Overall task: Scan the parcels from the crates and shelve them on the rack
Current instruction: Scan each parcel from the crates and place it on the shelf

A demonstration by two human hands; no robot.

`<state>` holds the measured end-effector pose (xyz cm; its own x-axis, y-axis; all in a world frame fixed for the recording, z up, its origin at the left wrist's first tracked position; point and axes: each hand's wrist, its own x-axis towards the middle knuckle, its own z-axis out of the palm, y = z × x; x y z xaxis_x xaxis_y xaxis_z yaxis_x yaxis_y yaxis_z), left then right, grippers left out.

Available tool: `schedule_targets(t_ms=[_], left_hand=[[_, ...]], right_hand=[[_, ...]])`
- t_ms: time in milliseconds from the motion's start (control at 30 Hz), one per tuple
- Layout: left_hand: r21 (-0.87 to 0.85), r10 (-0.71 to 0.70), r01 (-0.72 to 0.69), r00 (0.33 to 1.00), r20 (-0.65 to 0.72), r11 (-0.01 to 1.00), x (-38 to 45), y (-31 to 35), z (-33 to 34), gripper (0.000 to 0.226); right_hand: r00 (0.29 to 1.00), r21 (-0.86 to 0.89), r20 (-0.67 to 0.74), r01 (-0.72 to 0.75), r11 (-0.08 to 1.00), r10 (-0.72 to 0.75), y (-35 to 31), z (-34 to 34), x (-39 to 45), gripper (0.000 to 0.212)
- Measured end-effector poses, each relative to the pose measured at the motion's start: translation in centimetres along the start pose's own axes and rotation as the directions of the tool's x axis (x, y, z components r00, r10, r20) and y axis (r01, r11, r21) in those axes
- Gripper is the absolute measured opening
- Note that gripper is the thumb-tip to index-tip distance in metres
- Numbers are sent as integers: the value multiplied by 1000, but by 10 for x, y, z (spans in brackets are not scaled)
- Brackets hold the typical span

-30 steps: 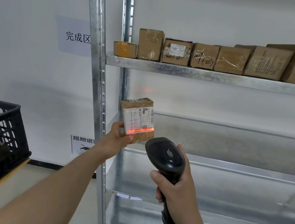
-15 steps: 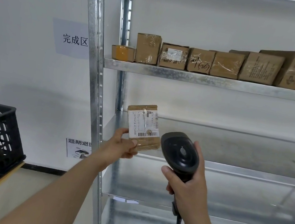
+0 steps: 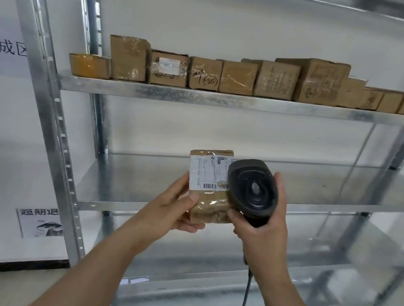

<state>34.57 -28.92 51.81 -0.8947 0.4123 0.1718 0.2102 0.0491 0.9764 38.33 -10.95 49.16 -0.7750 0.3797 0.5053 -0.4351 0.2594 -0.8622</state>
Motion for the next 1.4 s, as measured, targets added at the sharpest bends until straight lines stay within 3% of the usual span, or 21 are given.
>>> schedule_targets(t_ms=[133,367,567,767,1100,1400], left_hand=[[160,57,-74,992,108,984,23,7,37,81],[457,206,-226,974,95,860,90,34,142,71],[461,296,-309,950,103,832,158,51,254,61],[482,369,-358,926,75,800,229,63,346,66],[477,421,-423,900,117,771,336,76,432,57],[509,387,-449,893,230,735,434,65,493,51]], right_hand=[[998,4,-64,1,1000,-1,10,-39,17,105],[985,-28,-164,50,998,-54,24,-138,69,104],[967,-110,-225,99,989,-122,38,-258,129,103],[942,-144,-297,117,983,-156,46,-345,186,102],[905,-183,-396,91,979,-158,84,-422,274,102],[859,-103,-508,17,995,-67,144,-468,340,99]])
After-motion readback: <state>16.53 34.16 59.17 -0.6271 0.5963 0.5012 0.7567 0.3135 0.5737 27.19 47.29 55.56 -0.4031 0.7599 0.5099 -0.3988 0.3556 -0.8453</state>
